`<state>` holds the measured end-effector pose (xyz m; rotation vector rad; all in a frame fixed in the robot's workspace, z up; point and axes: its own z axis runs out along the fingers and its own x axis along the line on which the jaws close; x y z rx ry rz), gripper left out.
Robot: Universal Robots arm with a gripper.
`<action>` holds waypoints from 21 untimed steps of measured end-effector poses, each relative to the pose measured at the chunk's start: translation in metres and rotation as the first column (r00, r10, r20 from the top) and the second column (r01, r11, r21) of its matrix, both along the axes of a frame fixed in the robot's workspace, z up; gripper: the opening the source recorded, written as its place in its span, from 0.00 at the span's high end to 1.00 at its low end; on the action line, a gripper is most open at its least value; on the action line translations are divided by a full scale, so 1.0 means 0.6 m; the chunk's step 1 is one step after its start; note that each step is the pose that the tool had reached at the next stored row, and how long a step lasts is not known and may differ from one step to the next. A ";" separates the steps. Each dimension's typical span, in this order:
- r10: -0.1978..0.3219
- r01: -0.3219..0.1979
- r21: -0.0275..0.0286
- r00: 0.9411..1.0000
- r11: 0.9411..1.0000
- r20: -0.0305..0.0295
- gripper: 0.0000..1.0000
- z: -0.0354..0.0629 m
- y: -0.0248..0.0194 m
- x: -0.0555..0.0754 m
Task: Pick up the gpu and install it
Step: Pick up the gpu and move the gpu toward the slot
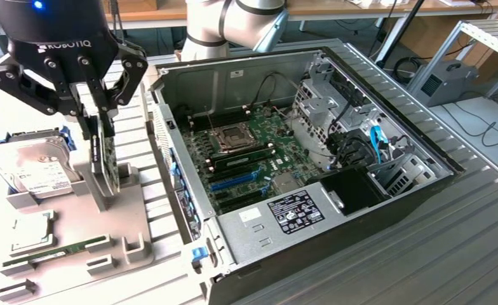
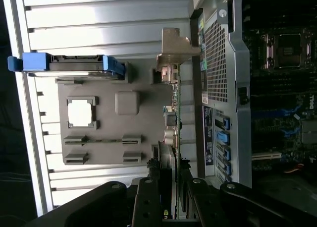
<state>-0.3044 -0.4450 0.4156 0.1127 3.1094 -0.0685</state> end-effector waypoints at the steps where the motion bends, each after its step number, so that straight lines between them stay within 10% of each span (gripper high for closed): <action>1: 0.000 0.000 0.000 1.000 1.000 0.000 0.74 0.005 0.0000 0.000; 21: 0.000 0.000 0.000 1.000 1.000 0.000 0.74 0.029 0.0000 0.000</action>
